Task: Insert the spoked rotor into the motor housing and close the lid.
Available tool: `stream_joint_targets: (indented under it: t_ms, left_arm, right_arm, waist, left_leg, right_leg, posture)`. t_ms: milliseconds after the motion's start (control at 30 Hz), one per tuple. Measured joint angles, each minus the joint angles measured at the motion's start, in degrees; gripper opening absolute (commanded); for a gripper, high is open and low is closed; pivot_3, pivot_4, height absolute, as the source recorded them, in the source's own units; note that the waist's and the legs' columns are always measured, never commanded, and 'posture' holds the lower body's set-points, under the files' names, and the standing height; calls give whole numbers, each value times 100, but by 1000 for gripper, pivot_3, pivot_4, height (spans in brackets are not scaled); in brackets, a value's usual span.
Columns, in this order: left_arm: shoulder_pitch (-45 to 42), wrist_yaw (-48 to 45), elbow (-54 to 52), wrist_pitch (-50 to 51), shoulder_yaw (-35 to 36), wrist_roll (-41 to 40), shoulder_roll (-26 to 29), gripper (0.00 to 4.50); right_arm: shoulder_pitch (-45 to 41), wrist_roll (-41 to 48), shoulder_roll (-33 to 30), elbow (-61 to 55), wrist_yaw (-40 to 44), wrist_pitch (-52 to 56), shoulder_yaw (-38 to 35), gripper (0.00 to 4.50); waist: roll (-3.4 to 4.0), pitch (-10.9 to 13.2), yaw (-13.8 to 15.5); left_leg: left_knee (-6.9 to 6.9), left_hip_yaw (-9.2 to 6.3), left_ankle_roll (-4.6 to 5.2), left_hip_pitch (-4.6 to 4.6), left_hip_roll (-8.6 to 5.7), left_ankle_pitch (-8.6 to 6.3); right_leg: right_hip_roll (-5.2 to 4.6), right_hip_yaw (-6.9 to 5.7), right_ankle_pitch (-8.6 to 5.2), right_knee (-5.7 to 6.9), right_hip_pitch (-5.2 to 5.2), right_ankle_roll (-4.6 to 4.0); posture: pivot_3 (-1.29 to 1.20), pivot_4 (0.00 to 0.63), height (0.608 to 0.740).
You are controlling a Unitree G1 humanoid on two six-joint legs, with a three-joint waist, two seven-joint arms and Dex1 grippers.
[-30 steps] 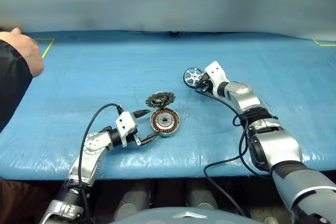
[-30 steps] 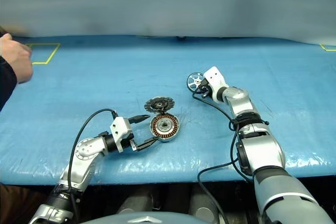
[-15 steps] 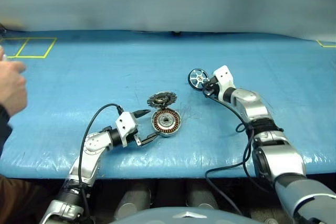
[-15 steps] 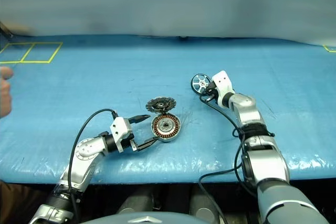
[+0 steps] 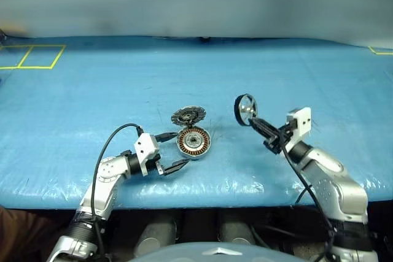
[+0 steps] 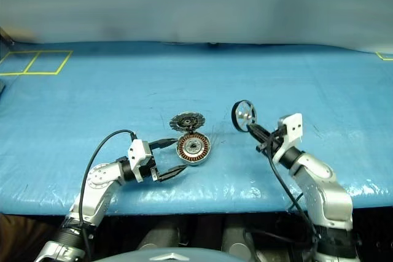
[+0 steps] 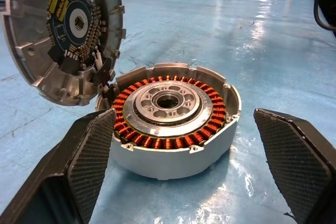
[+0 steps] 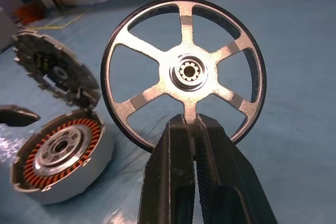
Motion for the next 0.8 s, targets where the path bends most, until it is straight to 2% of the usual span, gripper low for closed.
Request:
stream_joint_targets:
  t_ms: [200,800]
  left_arm:
    - [39,-140,0,-56,3,-70,30,4500]
    - [261,-17,-75,-191,30,-7,299,4500]
  right_arm:
    - [354,107,32,-385,18,235,634,26]
    - [-180,-228,-5,-326,121,118,1814,26]
  waist:
    - [0,0,1]
    - [-2,0,18]
  left_leg:
    - [1,2,-1,0,2,1]
    - [-2,-2,1,-2,0,-1]
  right_leg:
    - [0,1,-15,1,0,-17]
    - [-2,-7,-11,-6,0,-13]
  posture:
    - [0,150,740]
    - [0,150,740]
